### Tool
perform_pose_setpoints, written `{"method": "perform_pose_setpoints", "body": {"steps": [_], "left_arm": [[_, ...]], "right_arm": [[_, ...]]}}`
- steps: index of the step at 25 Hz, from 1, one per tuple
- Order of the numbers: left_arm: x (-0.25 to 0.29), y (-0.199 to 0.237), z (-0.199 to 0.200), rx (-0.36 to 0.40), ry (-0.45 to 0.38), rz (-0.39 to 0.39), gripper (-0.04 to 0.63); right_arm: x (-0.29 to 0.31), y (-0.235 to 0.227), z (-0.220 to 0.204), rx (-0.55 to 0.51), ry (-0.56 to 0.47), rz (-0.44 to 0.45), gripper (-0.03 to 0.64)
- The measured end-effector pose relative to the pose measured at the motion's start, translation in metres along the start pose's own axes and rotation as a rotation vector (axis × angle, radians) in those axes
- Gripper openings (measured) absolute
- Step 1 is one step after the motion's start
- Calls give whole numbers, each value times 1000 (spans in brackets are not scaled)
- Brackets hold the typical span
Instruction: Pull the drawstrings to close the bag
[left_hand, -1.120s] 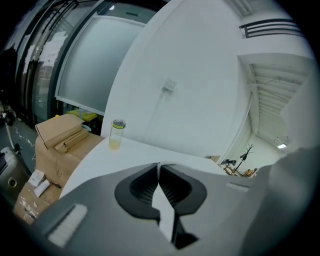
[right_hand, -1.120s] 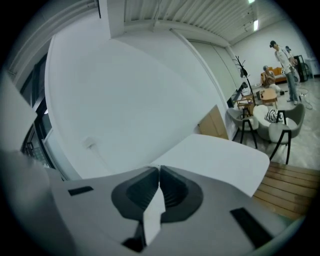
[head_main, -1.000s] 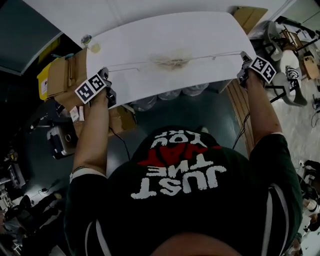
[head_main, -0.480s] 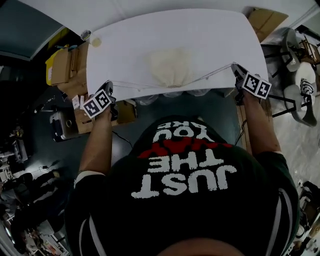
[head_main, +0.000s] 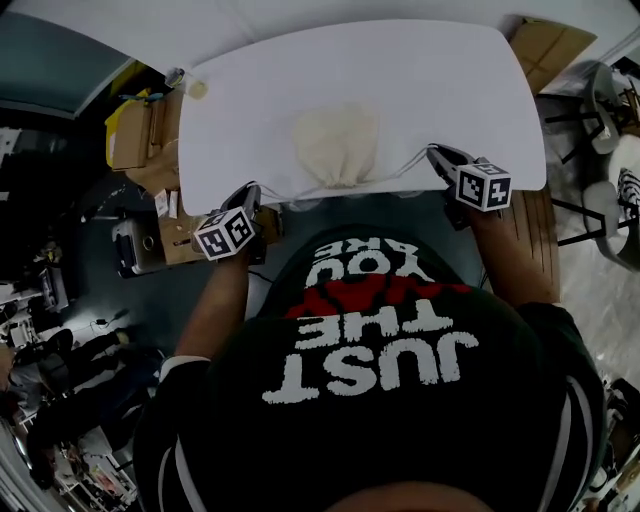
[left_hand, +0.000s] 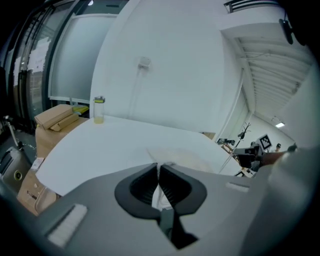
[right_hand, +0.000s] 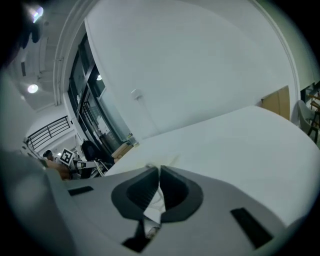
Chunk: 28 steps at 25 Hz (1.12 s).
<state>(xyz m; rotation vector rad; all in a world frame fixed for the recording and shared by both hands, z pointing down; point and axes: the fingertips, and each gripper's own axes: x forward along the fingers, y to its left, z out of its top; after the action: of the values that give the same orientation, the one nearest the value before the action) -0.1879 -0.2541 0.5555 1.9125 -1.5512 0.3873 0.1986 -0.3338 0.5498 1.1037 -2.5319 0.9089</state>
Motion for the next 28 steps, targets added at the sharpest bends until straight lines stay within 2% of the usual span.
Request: {"method": "perform_pose_setpoints", "body": {"steps": [2, 6, 8, 12, 19, 28], "left_arm": [[10, -2, -4, 39, 18, -67, 13], [20, -13, -13, 194, 71, -215, 13], [23, -15, -12, 227, 78, -267, 14], [30, -12, -6, 194, 60, -301, 12], [29, -11, -5, 114, 30, -286, 12], [25, -15, -6, 105, 30, -263, 12]], "right_arm": [[15, 14, -6, -17, 8, -9, 11], [36, 45, -18, -7, 2, -45, 11], [44, 56, -21, -3, 4, -57, 11], [47, 64, -20, -20, 28, -84, 11], [39, 63, -13, -59, 59, -83, 11], [40, 61, -4, -101, 72, -65, 11]]}}
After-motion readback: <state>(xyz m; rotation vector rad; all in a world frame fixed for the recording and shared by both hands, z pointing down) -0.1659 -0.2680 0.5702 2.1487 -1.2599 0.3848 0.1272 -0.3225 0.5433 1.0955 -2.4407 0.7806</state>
